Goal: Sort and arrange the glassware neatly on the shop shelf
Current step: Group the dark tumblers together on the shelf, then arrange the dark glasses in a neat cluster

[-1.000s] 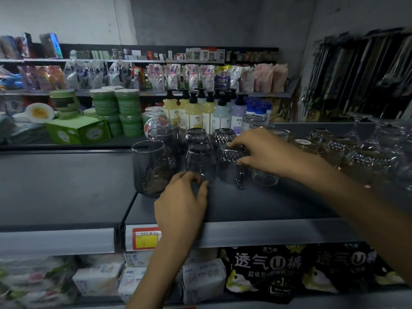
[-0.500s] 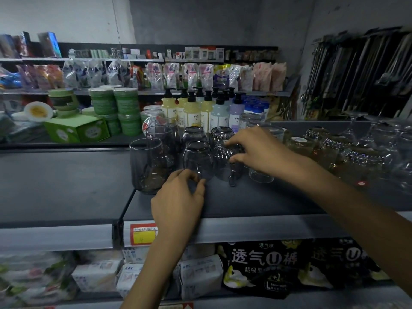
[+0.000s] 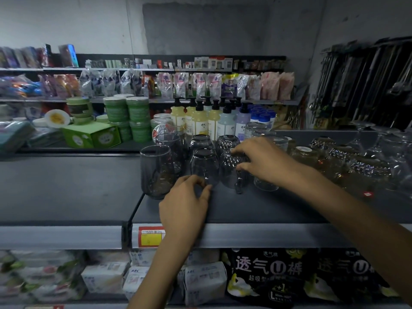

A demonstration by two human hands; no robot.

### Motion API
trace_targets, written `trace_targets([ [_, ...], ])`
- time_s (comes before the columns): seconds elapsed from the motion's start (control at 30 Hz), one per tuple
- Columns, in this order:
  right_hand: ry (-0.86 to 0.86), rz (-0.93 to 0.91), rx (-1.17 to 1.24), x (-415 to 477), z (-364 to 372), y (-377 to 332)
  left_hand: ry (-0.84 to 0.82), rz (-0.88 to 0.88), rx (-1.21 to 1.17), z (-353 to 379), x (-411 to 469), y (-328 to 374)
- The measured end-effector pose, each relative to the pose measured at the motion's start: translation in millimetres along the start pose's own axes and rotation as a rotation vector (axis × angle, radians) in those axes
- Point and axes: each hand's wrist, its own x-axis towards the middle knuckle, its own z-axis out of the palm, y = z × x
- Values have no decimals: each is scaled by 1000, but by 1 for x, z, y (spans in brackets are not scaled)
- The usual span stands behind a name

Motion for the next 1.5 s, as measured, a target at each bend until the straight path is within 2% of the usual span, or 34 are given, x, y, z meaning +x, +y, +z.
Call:
trace_targets([
  [0.4, 98, -124, 14, -1, 3, -13, 13, 3, 8, 4, 2, -1],
  [0.57, 13, -244, 19, 7, 6, -35, 20, -3, 4, 3, 1, 0],
  [1.0, 4, -231, 54, 13, 10, -36, 55, -16, 2, -2, -4, 7],
  [1.1, 49, -245, 92, 17, 2, -44, 155, 31, -34, -10, -12, 6],
  [1.23, 67, -287, 202, 35, -14, -68, 515, 228, -63, -35, -13, -5],
  [1.3, 44, -278, 211, 54, -14, -79, 601, 203, -10, -47, -2, -15],
  [1.37, 3, -259, 197, 73, -12, -90, 536, 88, -1, -54, 12, -24],
  [1.5, -91, -222, 141, 98, -3, -105, 264, -69, -164, -49, 32, -40],
])
